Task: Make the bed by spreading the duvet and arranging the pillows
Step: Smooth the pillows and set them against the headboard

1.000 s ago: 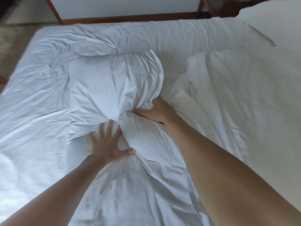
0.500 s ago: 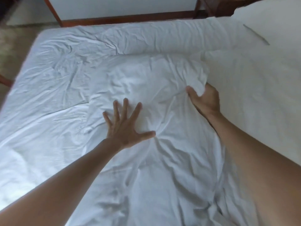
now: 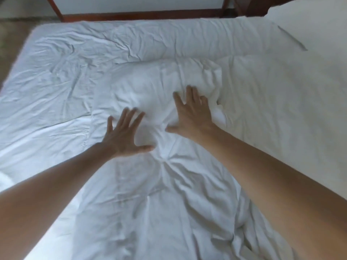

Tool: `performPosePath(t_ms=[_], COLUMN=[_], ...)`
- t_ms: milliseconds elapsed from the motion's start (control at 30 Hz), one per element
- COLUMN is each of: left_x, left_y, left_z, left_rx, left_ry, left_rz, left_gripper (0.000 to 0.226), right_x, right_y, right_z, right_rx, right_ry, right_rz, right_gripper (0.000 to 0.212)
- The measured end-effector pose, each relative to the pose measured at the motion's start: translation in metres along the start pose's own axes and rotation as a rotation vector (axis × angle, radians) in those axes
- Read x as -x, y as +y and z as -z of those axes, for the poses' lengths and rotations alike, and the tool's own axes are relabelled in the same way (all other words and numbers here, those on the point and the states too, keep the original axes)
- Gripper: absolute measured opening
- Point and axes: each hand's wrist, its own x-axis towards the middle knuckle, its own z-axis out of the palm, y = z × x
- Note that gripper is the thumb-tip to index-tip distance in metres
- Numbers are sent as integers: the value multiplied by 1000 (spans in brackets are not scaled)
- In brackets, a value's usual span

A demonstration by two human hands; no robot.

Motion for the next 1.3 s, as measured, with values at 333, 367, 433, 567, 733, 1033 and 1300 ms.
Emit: performPosePath(t_ms=[333, 367, 433, 567, 733, 1033, 1300], left_x=[-87, -93, -104, -124, -129, -80, 18], left_y=[-15, -16, -20, -29, -17, -12, 9], left_z=[23, 16, 5, -14, -29, -41, -71], left_rx=[-182, -180, -182, -150, -213, -147, -35], left_ry=[-373, -385, -415, -449, -389, -226, -151], left_rz=[37, 45, 67, 88, 129, 175, 245], left_gripper=[152, 153, 154, 158, 158, 123, 73], right_x=[-75, -81, -94, -117, -119, -77, 45], right_y=[22, 24, 24, 25, 16, -18, -6], right_z=[-37, -46, -64, -87, -106, -98, -85], right_rx=[-136, -123, -110, -75, -55, 113, 18], right_ry=[-528, -542, -587, -630, -423, -369, -79], right_rz=[-268, -265, -248, -227, -243, -322, -279], right_gripper=[136, 136, 135, 137, 133, 99, 89])
